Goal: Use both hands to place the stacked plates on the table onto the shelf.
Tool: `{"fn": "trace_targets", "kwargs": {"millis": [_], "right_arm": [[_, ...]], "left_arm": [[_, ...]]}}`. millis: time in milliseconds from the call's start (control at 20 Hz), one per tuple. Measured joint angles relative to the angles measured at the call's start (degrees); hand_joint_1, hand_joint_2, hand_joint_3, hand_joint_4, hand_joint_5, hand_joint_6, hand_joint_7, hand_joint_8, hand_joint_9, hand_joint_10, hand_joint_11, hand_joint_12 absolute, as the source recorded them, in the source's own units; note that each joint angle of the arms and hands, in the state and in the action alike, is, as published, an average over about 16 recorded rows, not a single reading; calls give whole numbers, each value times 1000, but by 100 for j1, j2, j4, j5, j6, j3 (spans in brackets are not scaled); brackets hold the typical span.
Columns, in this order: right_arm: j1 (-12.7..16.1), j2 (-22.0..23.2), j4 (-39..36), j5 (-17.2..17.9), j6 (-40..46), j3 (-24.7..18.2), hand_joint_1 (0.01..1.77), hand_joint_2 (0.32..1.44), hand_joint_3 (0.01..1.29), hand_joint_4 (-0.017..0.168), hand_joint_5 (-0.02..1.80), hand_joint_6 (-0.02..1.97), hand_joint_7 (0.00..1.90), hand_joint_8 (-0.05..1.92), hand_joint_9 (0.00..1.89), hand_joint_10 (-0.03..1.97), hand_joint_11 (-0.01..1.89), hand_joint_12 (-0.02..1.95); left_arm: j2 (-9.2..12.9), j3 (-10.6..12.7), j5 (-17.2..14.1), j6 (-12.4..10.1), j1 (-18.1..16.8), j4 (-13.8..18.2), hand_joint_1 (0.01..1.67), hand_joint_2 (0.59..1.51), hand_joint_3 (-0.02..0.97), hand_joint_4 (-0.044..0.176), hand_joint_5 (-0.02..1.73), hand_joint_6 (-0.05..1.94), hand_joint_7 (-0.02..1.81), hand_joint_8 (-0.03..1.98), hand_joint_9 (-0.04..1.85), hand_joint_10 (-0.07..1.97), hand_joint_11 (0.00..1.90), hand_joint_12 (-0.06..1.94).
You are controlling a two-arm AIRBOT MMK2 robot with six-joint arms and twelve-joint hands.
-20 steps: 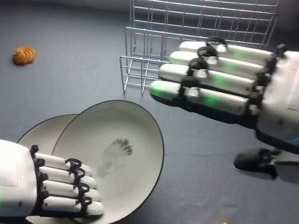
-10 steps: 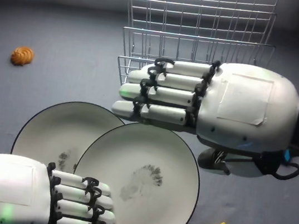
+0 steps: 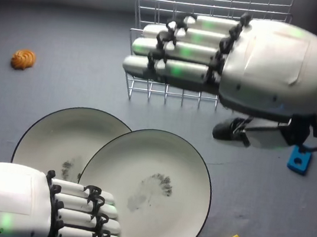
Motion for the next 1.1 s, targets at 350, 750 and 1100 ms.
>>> {"fn": "trace_targets", "kwargs": {"millis": [350, 750, 1100], "right_arm": [[230, 121, -38, -54, 241, 3, 1334, 941, 19, 6, 73, 20, 41, 14, 36, 5, 20, 449], [26, 10, -83, -79, 40, 37, 1340, 946, 19, 7, 75, 20, 38, 14, 40, 5, 20, 421], [-215, -387, -89, -202, -267, 249, 1349, 941, 19, 7, 83, 19, 49, 14, 47, 4, 20, 434]], "left_arm": [[10, 100, 123, -12, 54, -268, 12, 1058, 21, 3, 23, -3, 4, -8, -6, -17, 8, -42], [48, 226, 292, -42, 112, -525, 14, 1056, 21, 4, 10, -18, -8, -13, -6, -16, 13, -30], [77, 271, 370, -58, 146, -592, 18, 1055, 21, 7, 7, -30, -10, -17, -2, -17, 17, -22]]}}
